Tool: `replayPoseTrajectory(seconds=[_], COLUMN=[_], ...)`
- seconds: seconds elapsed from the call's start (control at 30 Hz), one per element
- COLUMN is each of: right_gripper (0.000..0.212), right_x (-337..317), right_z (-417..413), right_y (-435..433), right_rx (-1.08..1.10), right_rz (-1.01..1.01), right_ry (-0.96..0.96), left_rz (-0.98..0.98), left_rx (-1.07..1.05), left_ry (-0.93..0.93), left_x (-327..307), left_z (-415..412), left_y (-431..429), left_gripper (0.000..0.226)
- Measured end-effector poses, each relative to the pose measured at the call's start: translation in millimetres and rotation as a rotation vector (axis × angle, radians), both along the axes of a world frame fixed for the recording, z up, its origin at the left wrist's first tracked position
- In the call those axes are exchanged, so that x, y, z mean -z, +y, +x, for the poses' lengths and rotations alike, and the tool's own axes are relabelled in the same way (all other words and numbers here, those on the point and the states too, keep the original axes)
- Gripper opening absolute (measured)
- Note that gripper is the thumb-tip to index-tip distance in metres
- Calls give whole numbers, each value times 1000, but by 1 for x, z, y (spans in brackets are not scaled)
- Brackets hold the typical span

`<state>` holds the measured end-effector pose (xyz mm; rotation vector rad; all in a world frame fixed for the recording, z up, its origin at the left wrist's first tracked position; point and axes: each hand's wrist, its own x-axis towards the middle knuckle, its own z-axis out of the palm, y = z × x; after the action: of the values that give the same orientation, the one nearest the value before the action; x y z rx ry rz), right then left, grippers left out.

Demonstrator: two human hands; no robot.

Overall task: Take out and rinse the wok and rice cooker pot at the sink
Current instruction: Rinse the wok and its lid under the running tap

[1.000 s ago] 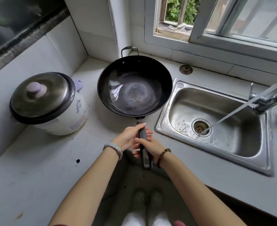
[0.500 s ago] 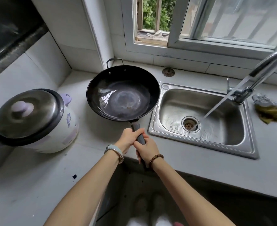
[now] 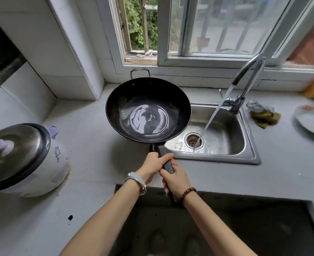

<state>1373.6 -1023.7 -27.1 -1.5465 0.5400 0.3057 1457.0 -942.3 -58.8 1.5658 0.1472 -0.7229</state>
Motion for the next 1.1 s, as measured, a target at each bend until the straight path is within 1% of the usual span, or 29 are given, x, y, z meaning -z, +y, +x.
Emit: replayPoseTrajectory(seconds=[0.13, 0.37, 0.53, 0.8, 1.03, 1.1], right_gripper=[12, 10, 9, 9, 6, 9], right_x=[-8, -1, -1, 2, 3, 1], right_z=[-18, -51, -67, -70, -67, -67], right_y=[-31, -76, -95, -111, -112, -112], right_rx=[71, 204, 277, 319, 291, 284], right_rz=[-15, -28, -11, -14, -20, -5], right_ry=[-9, 63, 98, 134, 156, 168], left_rz=[-55, -71, -67, -48, -49, -41], left_rx=[79, 165, 210, 269, 282, 294], left_ry=[9, 83, 131, 142, 176, 178], left_x=[-4, 6, 8, 10, 7, 7], left_z=[-15, -45, -59, -63, -60, -59], left_y=[-39, -98, -126, -143, -141, -140], left_gripper=[24, 19, 17, 18, 19, 21])
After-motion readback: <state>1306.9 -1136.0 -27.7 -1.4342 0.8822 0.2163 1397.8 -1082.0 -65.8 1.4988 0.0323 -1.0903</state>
